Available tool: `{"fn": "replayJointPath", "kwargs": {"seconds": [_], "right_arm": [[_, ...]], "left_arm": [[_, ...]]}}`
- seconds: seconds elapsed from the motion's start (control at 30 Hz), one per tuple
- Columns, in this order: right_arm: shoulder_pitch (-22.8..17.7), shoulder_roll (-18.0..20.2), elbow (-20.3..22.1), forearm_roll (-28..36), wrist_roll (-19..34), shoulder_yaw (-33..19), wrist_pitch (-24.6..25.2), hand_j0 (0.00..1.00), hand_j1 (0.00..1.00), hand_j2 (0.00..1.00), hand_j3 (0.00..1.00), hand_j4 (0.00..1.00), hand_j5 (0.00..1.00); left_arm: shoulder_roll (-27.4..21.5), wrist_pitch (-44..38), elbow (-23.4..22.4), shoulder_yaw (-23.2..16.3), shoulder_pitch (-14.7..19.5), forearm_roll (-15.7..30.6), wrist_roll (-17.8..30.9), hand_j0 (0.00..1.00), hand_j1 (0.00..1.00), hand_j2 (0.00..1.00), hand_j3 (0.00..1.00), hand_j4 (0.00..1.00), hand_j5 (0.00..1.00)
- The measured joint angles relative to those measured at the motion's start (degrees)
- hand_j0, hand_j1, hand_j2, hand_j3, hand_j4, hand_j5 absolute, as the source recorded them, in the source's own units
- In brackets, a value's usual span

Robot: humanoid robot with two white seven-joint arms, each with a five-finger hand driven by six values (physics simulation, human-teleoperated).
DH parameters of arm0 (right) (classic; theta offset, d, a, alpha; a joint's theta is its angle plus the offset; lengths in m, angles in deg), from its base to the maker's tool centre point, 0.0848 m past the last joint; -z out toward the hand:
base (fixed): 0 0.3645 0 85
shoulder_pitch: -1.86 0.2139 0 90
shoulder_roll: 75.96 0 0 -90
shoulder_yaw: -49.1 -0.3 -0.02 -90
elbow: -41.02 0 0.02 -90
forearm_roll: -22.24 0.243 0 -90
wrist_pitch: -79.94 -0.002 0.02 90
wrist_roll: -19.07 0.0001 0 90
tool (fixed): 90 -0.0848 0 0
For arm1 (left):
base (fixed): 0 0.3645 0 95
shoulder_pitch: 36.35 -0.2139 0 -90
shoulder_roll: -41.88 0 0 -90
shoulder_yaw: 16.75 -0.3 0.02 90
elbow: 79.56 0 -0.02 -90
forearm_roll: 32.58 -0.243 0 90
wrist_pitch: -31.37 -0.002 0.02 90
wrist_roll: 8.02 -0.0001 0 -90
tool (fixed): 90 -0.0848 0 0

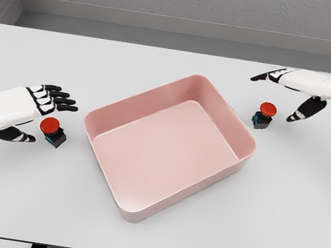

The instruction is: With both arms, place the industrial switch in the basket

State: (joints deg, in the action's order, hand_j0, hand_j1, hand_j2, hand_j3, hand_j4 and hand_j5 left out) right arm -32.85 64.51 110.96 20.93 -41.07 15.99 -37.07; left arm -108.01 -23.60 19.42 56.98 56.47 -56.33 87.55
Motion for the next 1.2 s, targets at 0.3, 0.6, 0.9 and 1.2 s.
{"fn": "replayJointPath", "kwargs": {"seconds": [0.3, 0.6, 0.9, 1.2], "right_arm": [[0.09, -3.78, -3.41, -0.28, 0.41, 2.37, 3.32, 1.0, 1.0, 1.0, 1.0, 1.0, 1.0], [0.35, -6.66, -9.36, -0.37, 0.33, 4.51, 3.53, 1.0, 1.0, 1.0, 1.0, 1.0, 1.0], [0.44, -8.08, -11.66, -1.02, 0.3, 4.94, 3.55, 0.92, 0.92, 0.92, 0.92, 0.92, 0.92], [0.44, -8.87, -12.82, -1.19, 0.18, 5.51, 3.45, 0.83, 0.83, 0.83, 0.83, 0.83, 0.83]], "left_arm": [[1.07, 0.0, -0.14, 0.48, -0.09, -4.09, 0.04, 0.93, 0.93, 0.93, 0.93, 0.93, 0.93], [1.61, 0.0, -1.96, 0.49, 0.61, -4.65, 0.17, 0.92, 0.92, 0.92, 0.92, 0.92, 0.92], [4.3, 0.0, -4.34, -0.04, 0.79, -6.46, 0.58, 0.92, 0.92, 0.92, 0.92, 0.92, 0.92], [5.67, 0.0, -4.51, -0.25, 0.61, -7.91, 0.59, 0.91, 0.91, 0.91, 0.91, 0.91, 0.91]]}}
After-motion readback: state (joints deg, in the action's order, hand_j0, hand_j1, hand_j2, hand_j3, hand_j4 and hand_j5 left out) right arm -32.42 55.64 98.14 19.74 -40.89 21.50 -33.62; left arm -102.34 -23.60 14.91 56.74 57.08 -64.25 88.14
